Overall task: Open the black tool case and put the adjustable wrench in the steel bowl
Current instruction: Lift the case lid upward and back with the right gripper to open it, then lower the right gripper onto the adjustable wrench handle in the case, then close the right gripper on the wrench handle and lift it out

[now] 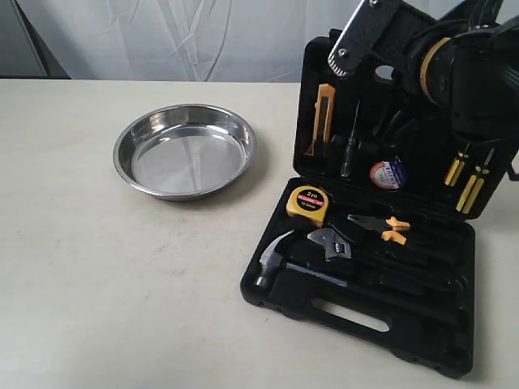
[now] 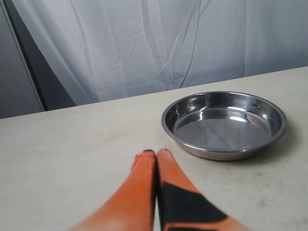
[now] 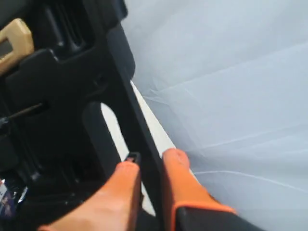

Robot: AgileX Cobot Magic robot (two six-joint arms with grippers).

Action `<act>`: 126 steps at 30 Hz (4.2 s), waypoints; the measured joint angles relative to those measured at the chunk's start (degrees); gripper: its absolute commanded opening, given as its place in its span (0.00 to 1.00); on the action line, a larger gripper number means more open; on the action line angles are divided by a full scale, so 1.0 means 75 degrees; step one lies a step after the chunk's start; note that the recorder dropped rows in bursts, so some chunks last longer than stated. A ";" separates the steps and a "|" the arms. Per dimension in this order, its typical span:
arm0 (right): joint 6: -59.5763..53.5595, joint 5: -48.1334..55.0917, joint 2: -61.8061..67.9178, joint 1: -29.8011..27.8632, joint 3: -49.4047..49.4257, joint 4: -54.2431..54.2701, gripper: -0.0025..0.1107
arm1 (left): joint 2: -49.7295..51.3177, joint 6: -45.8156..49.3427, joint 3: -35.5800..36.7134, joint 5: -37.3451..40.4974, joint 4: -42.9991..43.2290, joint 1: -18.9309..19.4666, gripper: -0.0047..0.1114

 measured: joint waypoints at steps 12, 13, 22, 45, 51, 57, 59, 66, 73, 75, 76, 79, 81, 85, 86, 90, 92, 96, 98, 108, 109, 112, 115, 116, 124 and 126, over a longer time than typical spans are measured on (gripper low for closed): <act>0.1773 -0.0613 0.0052 -0.0342 0.0000 0.1867 0.02 | 0.0000 0.0000 0.0000 0.0000 0.0000 0.0000 0.04; 0.1454 -0.0923 0.0077 -0.0342 0.0000 0.2556 0.02 | 0.0000 0.0000 0.0000 0.0000 0.0000 0.0000 0.04; -0.3625 -0.2332 0.0961 -0.0342 0.0000 0.8665 0.01 | 0.0000 0.0000 0.0000 0.0000 0.0000 0.0000 0.04; 0.0344 0.1815 0.1328 -0.0342 0.0082 0.4662 0.01 | 0.0000 0.0000 0.0000 0.0000 0.0000 0.0000 0.04; -0.1135 -0.1453 0.1328 -0.0284 0.0082 0.5909 0.01 | 0.0000 0.0000 0.0000 0.0000 0.0000 0.0000 0.04; -0.6080 -0.0431 0.1328 -0.0202 0.0082 0.9830 0.01 | 0.0000 0.0000 0.0000 0.0000 0.0000 0.0000 0.04; -0.6571 0.0004 0.1328 -0.0202 0.0082 0.9921 0.01 | 0.0000 0.0000 0.0000 0.0000 0.0000 0.0000 0.04; -0.6767 0.0083 0.1366 -0.0202 0.0082 0.9838 0.02 | 0.0000 0.0000 0.0000 0.0000 0.0000 0.0000 0.04; -0.6464 0.0285 0.2190 -0.0202 0.0082 0.9403 0.02 | 0.0000 0.0000 0.0000 0.0000 0.0000 0.0000 0.04; -0.6207 0.0180 0.2408 -0.0202 0.0082 0.9291 0.08 | 0.0000 0.0000 0.0000 0.0000 0.0000 0.0000 0.04; -0.6060 0.0122 0.2501 -0.0202 0.0082 0.9233 0.14 | 0.0000 0.0000 0.0000 0.0000 0.0000 0.0000 0.04; -0.5703 0.0077 0.2611 -0.0202 0.0082 0.9059 0.33 | 0.0000 0.0000 0.0000 0.0000 0.0000 0.0000 0.04; -0.5571 0.0077 0.2611 -0.0195 0.0068 0.8847 0.45 | 0.0000 0.0000 0.0000 0.0000 0.0000 0.0000 0.04; -0.5504 0.0059 0.2659 -0.0210 0.0068 0.8569 0.49 | 0.0000 0.0000 0.0000 0.0000 0.0000 0.0000 0.04; -0.5504 0.0059 0.2659 -0.0210 0.0081 0.8506 0.49 | 0.0000 0.0000 0.0000 0.0000 0.0000 0.0000 0.04; -0.5488 -0.0046 0.2659 -0.0210 0.0081 0.8327 0.49 | 0.0000 0.0000 0.0000 0.0000 0.0000 0.0000 0.04; -0.5488 -0.0188 0.2704 -0.0210 0.0081 0.8144 0.49 | 0.0000 0.0000 0.0000 0.0000 0.0000 0.0000 0.04; -0.5488 -0.0419 0.2845 -0.0210 0.0081 0.7656 0.49 | 0.0000 0.0000 0.0000 0.0000 0.0000 0.0000 0.04; -0.5524 -0.0458 0.2920 -0.0210 0.0081 0.7533 0.49 | 0.0000 0.0000 0.0000 0.0000 0.0000 0.0000 0.04; -0.5665 -0.0650 0.3374 -0.0178 -0.0035 0.7498 0.02 | 0.0000 0.0000 0.0000 0.0000 0.0000 0.0000 0.04; -0.5665 -0.0650 0.3388 -0.0178 -0.0035 0.7498 0.01 | 0.0000 0.0000 0.0000 0.0000 0.0000 0.0000 0.04; -0.5665 -0.0650 0.3368 -0.0178 -0.0052 0.7515 0.01 | 0.0000 0.0000 0.0000 0.0000 0.0000 0.0000 0.04; -0.5651 -0.0695 0.3200 -0.0079 -0.0023 0.7515 0.01 | 0.0000 0.0000 0.0000 0.0000 0.0000 0.0000 0.04; -0.5614 -0.0710 0.3149 -0.0046 -0.0008 0.7515 0.01 | 0.0000 0.0000 0.0000 0.0000 0.0000 0.0000 0.04; -0.5473 -0.0682 0.2547 0.0023 0.0088 0.7999 0.01 | 0.0000 0.0000 0.0000 0.0000 0.0000 0.0000 0.04; -0.5456 -0.0676 0.2448 0.0023 0.0088 0.8016 0.01 | 0.0000 0.0000 0.0000 0.0000 0.0000 0.0000 0.04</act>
